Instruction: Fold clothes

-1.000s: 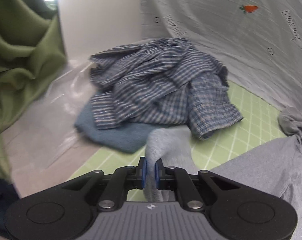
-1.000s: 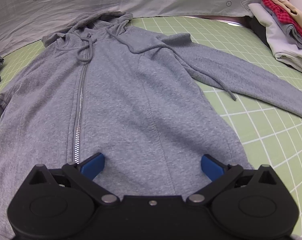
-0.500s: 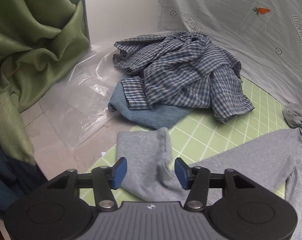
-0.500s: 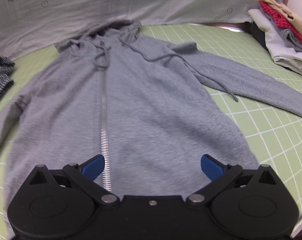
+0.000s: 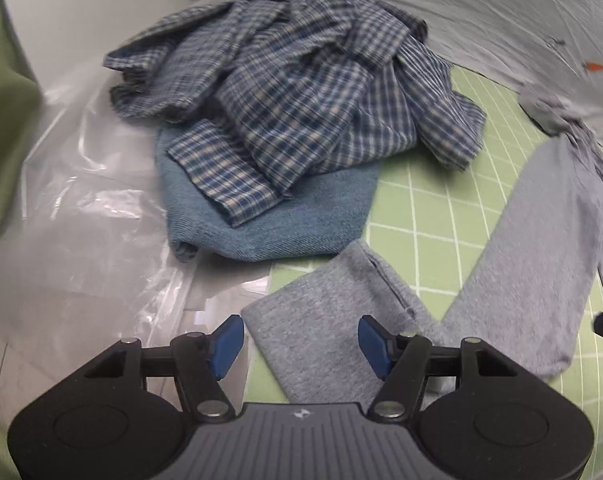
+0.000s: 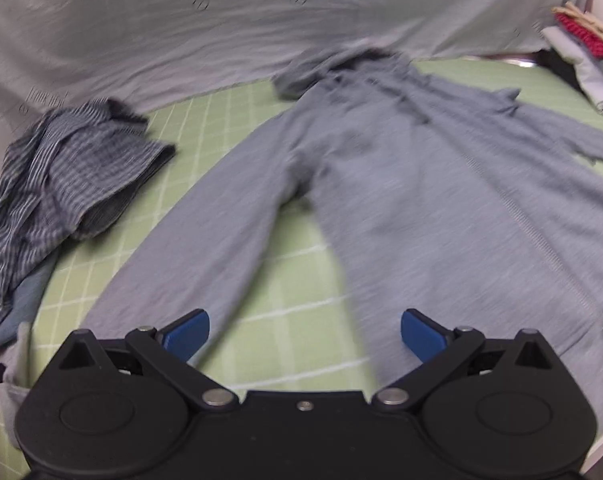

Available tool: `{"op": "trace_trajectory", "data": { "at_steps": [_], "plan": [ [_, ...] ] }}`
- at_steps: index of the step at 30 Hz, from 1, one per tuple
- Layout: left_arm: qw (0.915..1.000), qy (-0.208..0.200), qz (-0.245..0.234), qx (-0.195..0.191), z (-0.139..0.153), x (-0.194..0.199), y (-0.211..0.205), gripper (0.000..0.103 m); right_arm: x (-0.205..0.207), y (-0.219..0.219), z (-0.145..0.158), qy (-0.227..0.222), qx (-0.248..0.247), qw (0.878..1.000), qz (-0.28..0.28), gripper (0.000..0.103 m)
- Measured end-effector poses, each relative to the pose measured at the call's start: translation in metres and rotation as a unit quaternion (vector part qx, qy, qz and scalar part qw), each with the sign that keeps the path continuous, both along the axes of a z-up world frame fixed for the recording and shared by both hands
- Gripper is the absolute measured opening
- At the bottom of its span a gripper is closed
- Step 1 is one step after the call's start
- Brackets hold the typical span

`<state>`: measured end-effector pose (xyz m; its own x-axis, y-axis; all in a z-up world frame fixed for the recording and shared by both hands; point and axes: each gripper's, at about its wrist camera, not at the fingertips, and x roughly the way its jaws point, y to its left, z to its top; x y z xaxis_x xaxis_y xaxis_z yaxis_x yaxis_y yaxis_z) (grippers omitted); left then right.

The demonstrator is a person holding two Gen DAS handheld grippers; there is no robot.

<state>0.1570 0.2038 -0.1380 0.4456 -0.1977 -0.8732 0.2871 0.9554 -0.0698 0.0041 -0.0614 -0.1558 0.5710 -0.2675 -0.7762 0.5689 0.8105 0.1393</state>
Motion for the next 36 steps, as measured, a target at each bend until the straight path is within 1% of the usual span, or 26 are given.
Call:
{"op": "trace_trajectory", "data": {
  "at_steps": [2, 4, 5, 6, 7, 8, 9, 13, 15, 18, 20, 22, 24, 25, 27, 28, 29, 30, 33, 36],
  "plan": [
    [0.9999, -0.002, -0.012, -0.001, -0.004, -0.001, 0.000, 0.061, 0.008, 0.015, -0.003, 0.012, -0.003, 1.000, 0.006, 0.103],
    [0.9997, -0.013, -0.023, 0.003, -0.006, -0.003, -0.002, 0.053, 0.011, 0.025, -0.003, 0.022, -0.018, 1.000, 0.011, 0.103],
    [0.9991, -0.024, -0.030, 0.016, -0.007, -0.005, -0.004, 0.043, 0.011, 0.028, -0.003, 0.024, -0.021, 0.999, 0.009, 0.103],
    [0.9988, -0.027, -0.040, 0.009, -0.006, -0.006, -0.003, 0.023, 0.010, 0.031, -0.003, 0.027, -0.022, 0.999, 0.006, 0.103],
    [0.9989, -0.023, -0.041, -0.002, -0.005, -0.006, -0.001, 0.014, 0.010, 0.032, -0.004, 0.030, -0.020, 0.999, 0.003, 0.103],
    [0.9989, -0.019, -0.041, -0.013, -0.004, -0.006, 0.001, 0.013, 0.010, 0.033, -0.005, 0.033, -0.018, 0.999, -0.001, 0.103],
    [0.9989, -0.024, -0.036, -0.015, -0.001, -0.006, 0.004, 0.013, 0.009, 0.034, -0.006, 0.036, -0.018, 0.999, -0.001, 0.103],
    [0.9978, -0.053, -0.016, -0.038, 0.018, -0.015, 0.021, 0.012, 0.008, 0.040, -0.005, 0.040, -0.026, 0.999, 0.004, 0.103],
    [0.9966, -0.068, 0.003, -0.045, 0.030, -0.025, 0.034, 0.012, 0.009, 0.039, -0.003, 0.037, -0.024, 0.999, 0.009, 0.103],
    [0.9946, -0.085, 0.034, -0.049, 0.037, -0.035, 0.050, 0.012, 0.013, 0.036, -0.003, 0.034, -0.017, 0.999, 0.019, 0.103],
    [0.9941, -0.080, 0.051, -0.053, 0.035, -0.037, 0.057, 0.012, 0.019, 0.031, -0.005, 0.030, -0.002, 0.999, 0.027, 0.102],
    [0.9935, -0.080, 0.062, -0.052, 0.034, -0.038, 0.060, 0.012, 0.025, 0.026, -0.008, 0.017, 0.025, 0.999, 0.035, 0.100],
    [0.9926, -0.089, 0.064, -0.053, 0.036, -0.034, 0.059, 0.012, 0.035, 0.023, -0.011, 0.012, 0.046, 0.998, 0.047, 0.091],
    [0.9920, -0.094, 0.064, -0.055, 0.038, -0.032, 0.058, 0.012, 0.040, 0.021, -0.012, 0.010, 0.056, 0.997, 0.054, 0.082],
    [0.9885, -0.120, 0.061, -0.069, 0.053, -0.027, 0.059, 0.012, 0.051, 0.019, -0.009, 0.002, 0.059, 0.996, 0.067, 0.049],
    [0.9865, -0.133, 0.059, -0.075, 0.060, -0.025, 0.059, 0.012, 0.057, 0.019, -0.008, -0.002, 0.060, 0.995, 0.074, 0.018],
    [0.9842, -0.146, 0.058, -0.082, 0.068, -0.023, 0.059, 0.011, 0.062, 0.018, -0.006, -0.006, 0.060, 0.995, 0.081, 0.003],
    [0.9818, -0.158, 0.056, -0.089, 0.075, -0.021, 0.060, 0.010, 0.068, 0.017, -0.005, -0.011, 0.061, 0.994, 0.087, 0.004],
    [0.9731, -0.197, 0.052, -0.109, 0.098, -0.014, 0.061, 0.009, 0.074, 0.012, 0.017, -0.060, 0.055, 0.993, 0.089, 0.003],
    [0.9625, -0.234, 0.047, -0.128, 0.120, -0.008, 0.062, 0.008, 0.064, 0.010, 0.053, -0.135, 0.045, 0.986, 0.082, 0.003]
  ]
}}
